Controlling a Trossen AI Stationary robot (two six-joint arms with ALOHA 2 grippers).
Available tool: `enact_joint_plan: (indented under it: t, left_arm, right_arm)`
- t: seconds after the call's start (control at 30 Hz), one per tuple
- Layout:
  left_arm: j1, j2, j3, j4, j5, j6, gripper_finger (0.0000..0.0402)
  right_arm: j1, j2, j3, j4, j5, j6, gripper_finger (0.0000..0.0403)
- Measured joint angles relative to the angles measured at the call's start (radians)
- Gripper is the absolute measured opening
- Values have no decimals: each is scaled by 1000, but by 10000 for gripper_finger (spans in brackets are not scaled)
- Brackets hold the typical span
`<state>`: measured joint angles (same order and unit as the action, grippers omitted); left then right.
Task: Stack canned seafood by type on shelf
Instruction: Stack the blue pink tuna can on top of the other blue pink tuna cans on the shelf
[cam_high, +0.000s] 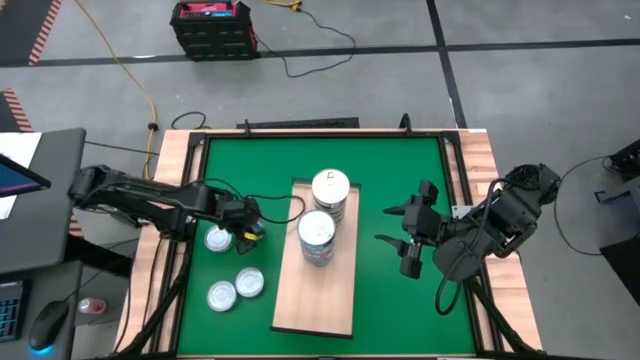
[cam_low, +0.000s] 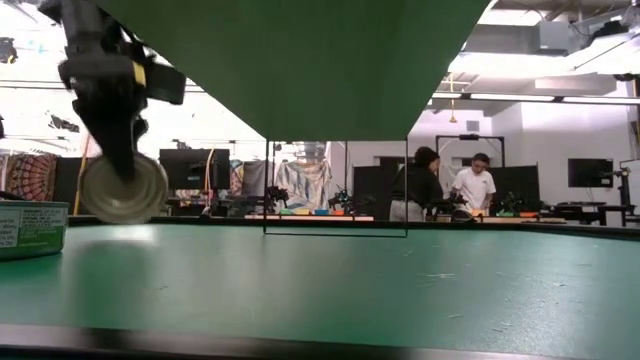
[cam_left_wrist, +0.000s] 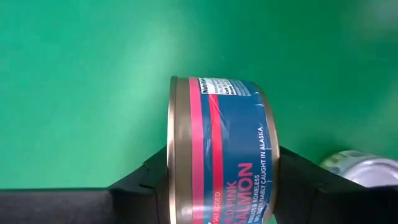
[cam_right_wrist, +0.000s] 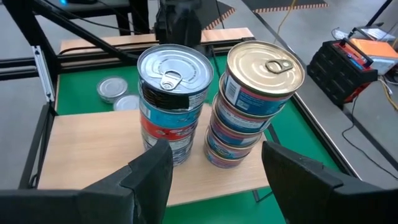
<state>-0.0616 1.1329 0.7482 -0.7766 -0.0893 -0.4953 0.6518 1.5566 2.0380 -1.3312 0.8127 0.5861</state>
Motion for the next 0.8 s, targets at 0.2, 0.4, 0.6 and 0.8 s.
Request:
enact_joint_plan:
  t: [0.2, 0.4, 0.6, 0.8]
  left_arm:
    - [65, -151, 128, -209, -175, 23, 178]
    - [182, -179, 340, -183, -301, 188, 178]
    - [222, -68, 620, -65, -316, 480, 180]
    - [181, 67, 895, -54, -287, 826, 180]
  right_arm:
    - [-26, 0, 0, -6, 4, 9, 276]
    - [-129, -2, 0, -46, -60, 1, 276]
    - [-289, -15, 0, -14, -157, -147, 276]
    - [-381, -14, 0, -12, -164, -160, 276]
